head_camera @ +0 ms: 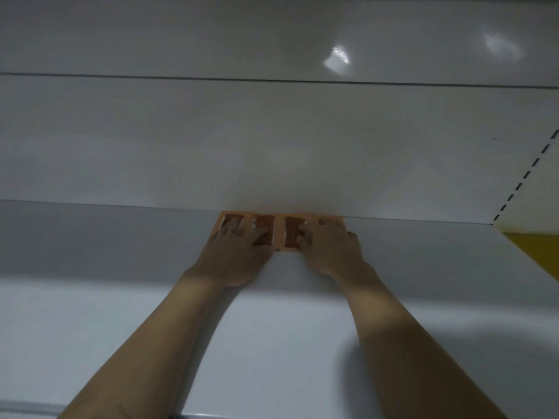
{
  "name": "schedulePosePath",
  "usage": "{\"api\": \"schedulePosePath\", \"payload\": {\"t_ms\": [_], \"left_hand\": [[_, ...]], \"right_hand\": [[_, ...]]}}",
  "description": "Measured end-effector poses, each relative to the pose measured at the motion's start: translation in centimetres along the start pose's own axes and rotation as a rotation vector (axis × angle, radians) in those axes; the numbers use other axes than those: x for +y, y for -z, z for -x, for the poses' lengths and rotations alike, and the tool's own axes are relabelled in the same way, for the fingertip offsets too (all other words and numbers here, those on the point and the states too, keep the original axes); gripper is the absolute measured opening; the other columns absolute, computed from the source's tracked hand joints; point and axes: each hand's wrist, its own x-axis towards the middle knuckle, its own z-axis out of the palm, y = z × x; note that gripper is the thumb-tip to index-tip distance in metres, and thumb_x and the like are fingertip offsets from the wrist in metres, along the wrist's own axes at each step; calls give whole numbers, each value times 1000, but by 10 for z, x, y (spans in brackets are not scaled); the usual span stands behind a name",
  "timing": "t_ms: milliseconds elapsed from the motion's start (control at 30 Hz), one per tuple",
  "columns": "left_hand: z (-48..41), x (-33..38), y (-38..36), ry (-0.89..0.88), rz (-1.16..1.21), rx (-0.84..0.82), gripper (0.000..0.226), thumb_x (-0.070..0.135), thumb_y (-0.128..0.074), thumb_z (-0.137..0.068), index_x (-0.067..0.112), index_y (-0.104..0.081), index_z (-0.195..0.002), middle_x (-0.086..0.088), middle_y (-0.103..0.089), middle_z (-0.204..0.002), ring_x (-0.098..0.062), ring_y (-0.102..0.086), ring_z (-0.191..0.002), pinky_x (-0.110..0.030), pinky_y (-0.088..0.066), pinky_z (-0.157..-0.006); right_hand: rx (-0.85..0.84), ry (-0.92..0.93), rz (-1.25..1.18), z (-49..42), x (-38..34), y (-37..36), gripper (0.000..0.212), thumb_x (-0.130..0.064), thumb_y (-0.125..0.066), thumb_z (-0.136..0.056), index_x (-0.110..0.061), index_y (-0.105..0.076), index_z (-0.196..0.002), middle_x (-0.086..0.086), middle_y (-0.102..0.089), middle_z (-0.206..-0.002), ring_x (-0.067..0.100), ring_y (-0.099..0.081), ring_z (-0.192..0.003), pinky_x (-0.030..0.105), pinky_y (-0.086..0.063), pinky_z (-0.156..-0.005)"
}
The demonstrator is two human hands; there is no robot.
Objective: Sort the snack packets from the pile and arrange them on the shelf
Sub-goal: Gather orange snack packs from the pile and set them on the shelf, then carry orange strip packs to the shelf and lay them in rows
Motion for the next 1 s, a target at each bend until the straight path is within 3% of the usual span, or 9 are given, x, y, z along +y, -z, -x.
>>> {"api": "schedulePosePath", "payload": {"t_ms": [133,233,333,567,733,1000], "left_hand": [[-4,-5,-8,-19,-29,27,62,58,-32,-98,36,-18,-155,-6,-8,-165,-28,-8,-151,-40,-14,-120],[-2,-4,-8,-36,-36,36,71,68,-17,-90,37,-21,-154,-8,-10,-165,-30,-10,-151,-42,-14,-120],[1,-3,-5,-39,-20,39,69,64,-17,-91,37,-20,-154,-10,-10,-165,-30,-10,-151,-41,-12,-120],[13,-10,19,-13,66,92,66,59,-34,-98,30,-20,-155,-9,-9,-165,-26,-4,-152,-43,-4,-121],[54,-57,53,17,65,186,66,58,-35,-99,27,-20,-156,-5,-18,-164,-20,-14,-150,-32,-13,-118],[174,-187,96,252,-12,307,78,67,-38,-94,23,-22,-156,-4,-26,-161,-22,-23,-148,-36,-22,-118]], "right_hand": [[47,8,-29,2,0,-3,41,-41,-43,-100,-29,-50,-139,6,-46,-144,26,-38,-135,42,-34,-107],[42,16,-39,4,1,-4,41,-40,-42,-100,-26,-50,-138,6,-47,-143,27,-38,-134,41,-34,-107],[20,19,-16,4,0,-2,42,-41,-40,-101,-26,-48,-139,7,-46,-144,27,-39,-134,41,-33,-107],[63,57,49,11,-29,21,61,-56,-45,-95,-37,-29,-151,4,-21,-162,24,-15,-149,46,-9,-119],[84,196,82,21,-96,41,70,-61,-45,-93,-35,-20,-154,4,-16,-163,22,-12,-150,47,-8,-120],[32,496,36,43,-263,51,80,-67,-45,-91,-36,-11,-155,2,-5,-165,21,-3,-152,44,-4,-122]]}}
